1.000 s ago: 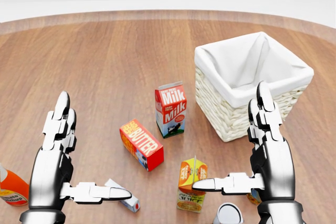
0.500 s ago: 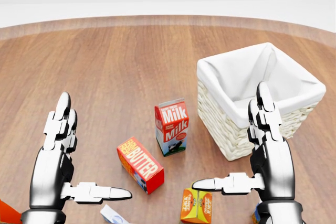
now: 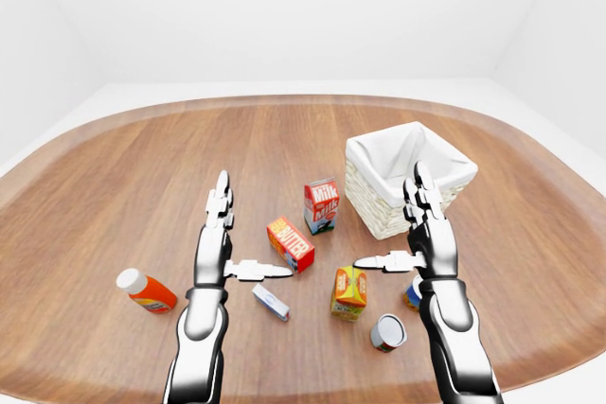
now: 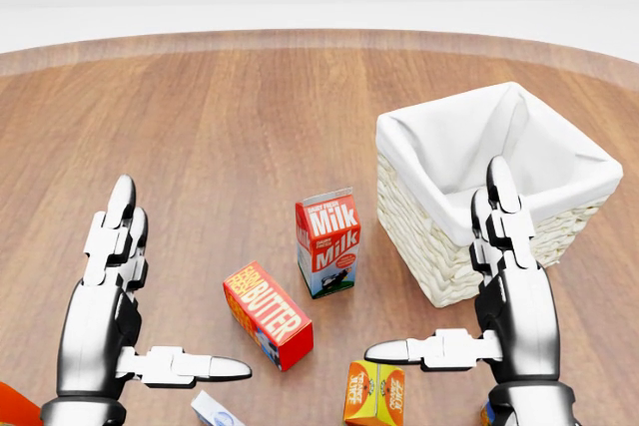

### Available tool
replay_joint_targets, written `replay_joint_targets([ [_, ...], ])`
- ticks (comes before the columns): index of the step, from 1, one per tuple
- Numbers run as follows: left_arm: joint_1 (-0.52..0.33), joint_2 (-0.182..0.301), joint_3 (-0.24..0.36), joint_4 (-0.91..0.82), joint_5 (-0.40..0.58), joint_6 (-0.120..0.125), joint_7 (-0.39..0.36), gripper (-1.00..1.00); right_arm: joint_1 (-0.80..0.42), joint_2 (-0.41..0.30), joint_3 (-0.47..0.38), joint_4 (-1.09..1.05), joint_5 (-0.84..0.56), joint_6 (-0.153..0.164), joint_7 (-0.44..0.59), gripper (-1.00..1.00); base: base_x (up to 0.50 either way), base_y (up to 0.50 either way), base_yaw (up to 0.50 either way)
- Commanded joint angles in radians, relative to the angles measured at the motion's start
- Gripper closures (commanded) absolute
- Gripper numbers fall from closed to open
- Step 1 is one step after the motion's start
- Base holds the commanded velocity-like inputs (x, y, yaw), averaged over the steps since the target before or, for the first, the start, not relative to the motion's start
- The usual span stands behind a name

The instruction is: Pick up the alphabet soup and the tomato sauce, and put them in the basket.

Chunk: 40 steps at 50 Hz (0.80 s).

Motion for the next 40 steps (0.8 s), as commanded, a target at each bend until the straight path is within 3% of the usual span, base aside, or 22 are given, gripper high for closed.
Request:
replay_joint_targets([
  [1,0.0,0.0,-0.002,0.0,0.002,0.0,-0.002,-1.0,0.0,0.0,-0.001,0.004,0.001,0.0,0.002,-1.0,0.0,0.0,0.0],
  [25,-0.015,0.003,-0.006,0.042,0.019,0.0,-0.009,-1.0,0.036,-0.007,-0.009,-0.045,-0.044,0.0,0.021,-1.0,0.0,0.0,0.0],
  [40,-0.017,0.003,-0.006,0.041,0.019,0.0,-0.012,-1.0,0.114,-0.015,-0.026,-0.148,-0.196,0.0,0.071,-1.0,0.0,0.0,0.0],
])
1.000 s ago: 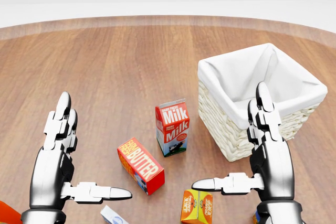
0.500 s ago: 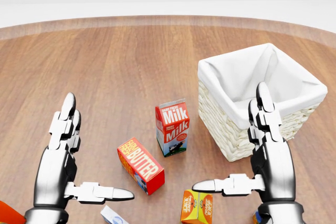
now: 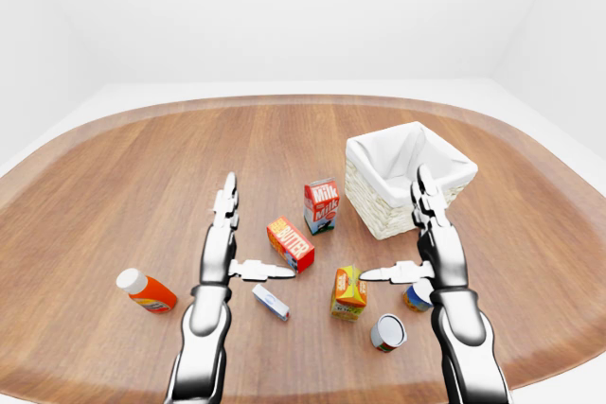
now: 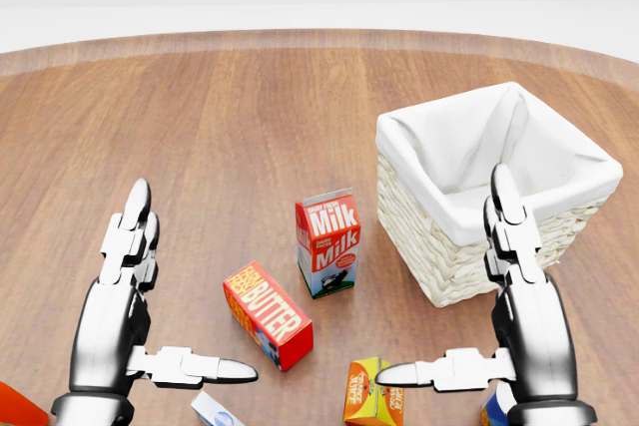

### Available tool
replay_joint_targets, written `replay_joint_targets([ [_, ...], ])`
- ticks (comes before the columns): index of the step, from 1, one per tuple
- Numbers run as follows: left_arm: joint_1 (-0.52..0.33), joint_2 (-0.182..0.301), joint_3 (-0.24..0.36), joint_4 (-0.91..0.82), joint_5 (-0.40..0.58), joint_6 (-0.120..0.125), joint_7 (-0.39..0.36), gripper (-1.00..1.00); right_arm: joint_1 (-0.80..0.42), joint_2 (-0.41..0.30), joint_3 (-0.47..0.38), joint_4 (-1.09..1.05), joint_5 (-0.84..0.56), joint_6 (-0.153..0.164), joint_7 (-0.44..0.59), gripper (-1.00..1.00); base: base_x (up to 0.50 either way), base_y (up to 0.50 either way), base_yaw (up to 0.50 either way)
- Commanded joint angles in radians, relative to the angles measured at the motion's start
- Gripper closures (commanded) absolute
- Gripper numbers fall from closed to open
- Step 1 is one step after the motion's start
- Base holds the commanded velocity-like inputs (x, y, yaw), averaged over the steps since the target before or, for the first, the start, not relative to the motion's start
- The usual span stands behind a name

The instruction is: Pick up the alphabet soup and the tomato sauce, and put them in the basket.

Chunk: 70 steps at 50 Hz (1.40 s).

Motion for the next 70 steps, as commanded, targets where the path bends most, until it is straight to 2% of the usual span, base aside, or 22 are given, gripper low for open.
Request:
replay_joint_targets([
  [1,0.004,-0.001,0.002,-0.009,-0.008,0.0,-0.001,-1.0,0.049,-0.004,-0.015,-0.068,-0.1,0.0,0.028,-1.0,0.0,0.0,0.0],
  [7,0.007,-0.001,0.001,-0.022,-0.007,0.0,-0.002,-1.0,0.082,-0.003,-0.031,-0.145,-0.158,0.0,0.067,-1.0,0.0,0.0,0.0],
  [30,0.005,-0.002,0.001,-0.016,-0.006,0.0,0.001,-1.0,0.155,0.008,-0.122,-0.214,-0.37,0.0,0.183,-1.0,0.0,0.0,0.0],
  [39,0.004,-0.001,0.002,-0.012,-0.007,0.0,0.0,-1.0,0.157,0.006,-0.152,-0.126,-0.541,0.0,0.123,-1.0,0.0,0.0,0.0],
  [52,0.006,-0.001,0.001,-0.009,-0.006,0.0,0.0,-1.0,0.18,0.004,-0.159,-0.113,-0.665,0.0,0.12,-1.0,0.0,0.0,0.0],
  [62,0.008,-0.001,0.001,-0.015,-0.007,0.0,-0.002,-1.0,0.187,0.005,-0.173,-0.159,-0.816,0.0,0.05,-1.0,0.0,0.0,0.0],
  [70,0.004,-0.001,0.002,-0.003,-0.007,0.0,-0.002,-1.0,0.203,0.01,-0.184,-0.205,-0.836,0.0,0.064,-1.0,0.0,0.0,0.0],
])
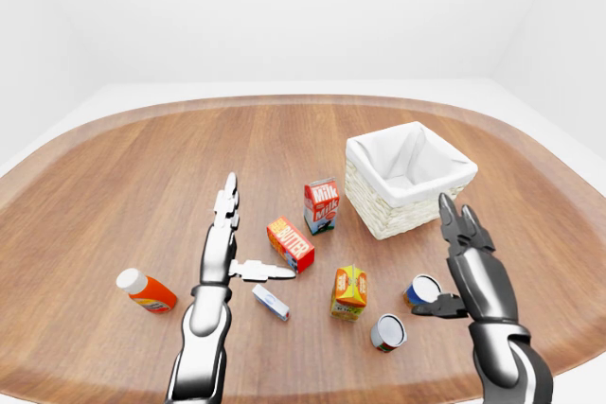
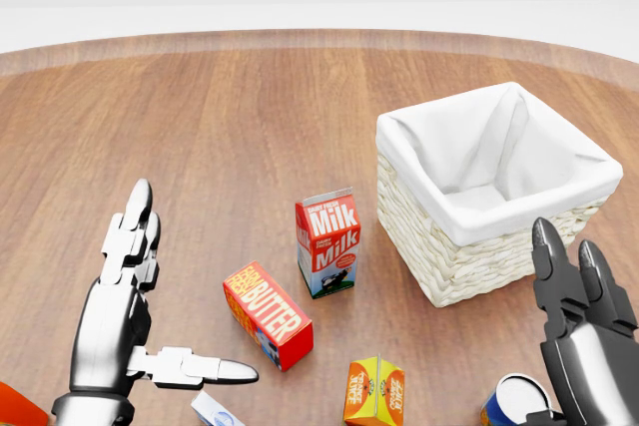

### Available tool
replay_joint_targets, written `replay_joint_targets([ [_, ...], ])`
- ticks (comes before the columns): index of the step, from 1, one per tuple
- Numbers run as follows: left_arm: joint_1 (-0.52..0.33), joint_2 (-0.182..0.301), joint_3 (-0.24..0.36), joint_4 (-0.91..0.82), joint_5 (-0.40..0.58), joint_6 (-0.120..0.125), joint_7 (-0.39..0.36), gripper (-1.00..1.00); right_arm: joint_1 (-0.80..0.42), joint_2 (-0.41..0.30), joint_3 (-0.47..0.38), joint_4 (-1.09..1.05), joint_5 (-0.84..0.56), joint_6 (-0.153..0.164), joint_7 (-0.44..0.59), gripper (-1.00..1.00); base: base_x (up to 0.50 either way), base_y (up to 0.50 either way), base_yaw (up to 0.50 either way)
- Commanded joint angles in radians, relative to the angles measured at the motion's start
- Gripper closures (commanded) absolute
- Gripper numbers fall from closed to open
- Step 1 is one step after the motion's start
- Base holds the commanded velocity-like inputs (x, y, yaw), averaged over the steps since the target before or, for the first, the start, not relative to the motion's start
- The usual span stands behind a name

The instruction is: Pick up the alphabet soup and the tomato sauce, and put them in the basket.

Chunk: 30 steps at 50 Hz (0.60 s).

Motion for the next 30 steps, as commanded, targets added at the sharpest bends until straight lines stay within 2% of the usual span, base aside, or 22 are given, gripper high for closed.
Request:
replay_joint_targets([
  [1,0.003,-0.001,0.004,0.0,-0.008,0.0,0.001,-1.0,0.018,0.005,-0.013,-0.048,-0.075,0.0,-0.008,-1.0,0.0,0.0,0.0],
  [9,0.002,-0.001,0.004,-0.006,-0.008,0.0,0.0,-1.0,0.028,0.016,-0.01,-0.059,-0.088,0.0,0.001,-1.0,0.0,0.0,0.0],
  [30,0.001,-0.001,0.004,-0.002,-0.008,0.0,0.002,-1.0,0.025,-0.026,-0.006,0.041,-0.279,0.0,-0.138,-1.0,0.0,0.0,0.0],
])
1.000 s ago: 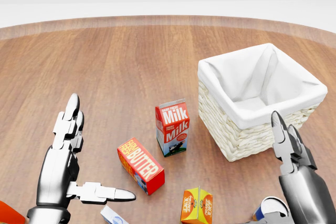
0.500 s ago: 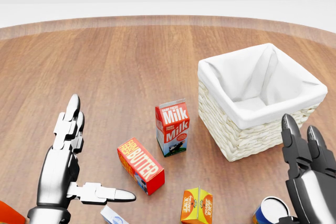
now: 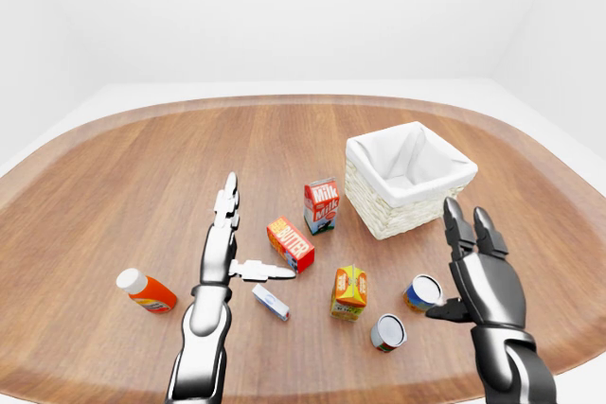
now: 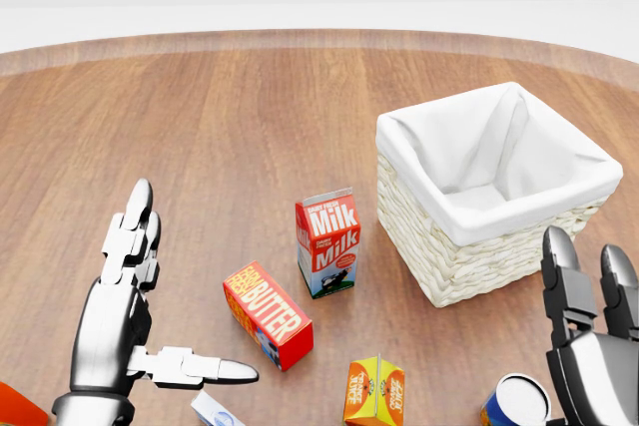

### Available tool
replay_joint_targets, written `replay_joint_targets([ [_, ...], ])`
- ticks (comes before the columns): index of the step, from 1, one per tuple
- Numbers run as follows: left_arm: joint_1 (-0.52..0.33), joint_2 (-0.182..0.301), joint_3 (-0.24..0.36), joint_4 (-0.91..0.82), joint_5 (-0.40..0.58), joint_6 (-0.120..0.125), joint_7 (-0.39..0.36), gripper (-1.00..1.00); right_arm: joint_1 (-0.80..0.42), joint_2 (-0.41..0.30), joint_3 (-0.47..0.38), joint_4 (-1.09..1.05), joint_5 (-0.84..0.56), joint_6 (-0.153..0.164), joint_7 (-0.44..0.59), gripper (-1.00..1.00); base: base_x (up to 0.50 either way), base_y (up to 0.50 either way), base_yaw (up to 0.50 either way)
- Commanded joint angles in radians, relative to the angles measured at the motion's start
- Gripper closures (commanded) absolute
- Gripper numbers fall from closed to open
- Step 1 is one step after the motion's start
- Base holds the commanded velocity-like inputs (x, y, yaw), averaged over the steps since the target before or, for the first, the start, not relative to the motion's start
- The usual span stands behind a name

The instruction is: Pick up the alphabet soup and the tomato sauce, and put them in the basket.

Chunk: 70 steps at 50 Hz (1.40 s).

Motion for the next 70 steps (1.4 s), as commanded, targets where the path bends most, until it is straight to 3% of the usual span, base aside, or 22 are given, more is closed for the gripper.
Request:
replay_joint_targets([
  [1,0.003,-0.001,0.004,-0.005,-0.008,0.0,0.003,-1.0,0.003,-0.021,0.005,0.039,-0.091,0.0,-0.063,-1.0,0.0,0.0,0.0],
  [37,0.001,0.0,0.004,0.006,-0.01,0.0,0.002,-1.0,-0.014,-0.08,0.054,0.187,-0.223,0.0,-0.18,-1.0,0.0,0.0,0.0],
  [70,0.003,-0.001,0.004,0.001,-0.009,0.0,0.001,-1.0,-0.076,-0.15,0.104,0.36,-0.254,0.0,-0.268,-1.0,0.0,0.0,0.0],
])
